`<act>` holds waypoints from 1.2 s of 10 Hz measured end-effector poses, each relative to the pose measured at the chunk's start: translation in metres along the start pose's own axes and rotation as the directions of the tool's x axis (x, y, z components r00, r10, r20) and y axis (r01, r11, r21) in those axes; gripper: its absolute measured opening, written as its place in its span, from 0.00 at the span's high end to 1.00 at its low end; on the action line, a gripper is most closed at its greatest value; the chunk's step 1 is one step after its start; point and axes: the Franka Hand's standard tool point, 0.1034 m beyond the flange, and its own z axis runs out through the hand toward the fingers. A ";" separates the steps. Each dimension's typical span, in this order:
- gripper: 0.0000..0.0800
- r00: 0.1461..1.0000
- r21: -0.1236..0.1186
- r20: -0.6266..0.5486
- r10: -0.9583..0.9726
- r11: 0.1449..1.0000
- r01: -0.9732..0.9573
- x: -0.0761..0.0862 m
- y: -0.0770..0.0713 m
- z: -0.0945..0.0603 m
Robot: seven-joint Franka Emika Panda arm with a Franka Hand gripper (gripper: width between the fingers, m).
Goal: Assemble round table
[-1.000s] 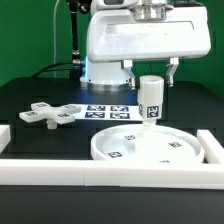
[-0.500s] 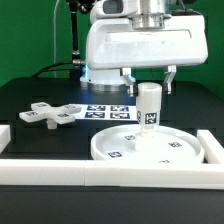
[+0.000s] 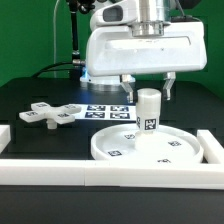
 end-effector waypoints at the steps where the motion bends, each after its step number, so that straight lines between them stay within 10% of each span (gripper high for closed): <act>1: 0.49 1.000 -0.002 -0.009 -0.001 1.000 0.001 0.001 0.000 0.000; 6: 0.49 0.998 -0.015 -0.059 -0.002 1.000 0.001 0.005 0.001 0.002; 8: 0.22 0.998 -0.015 -0.059 -0.002 1.000 0.001 0.005 0.001 0.002; 12: 0.19 0.999 -0.012 -0.043 0.000 1.000 -0.001 0.010 0.004 -0.010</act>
Offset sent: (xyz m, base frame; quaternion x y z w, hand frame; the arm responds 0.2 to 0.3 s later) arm -0.0083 -0.0008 -0.0117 0.0035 0.0156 0.0009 0.9999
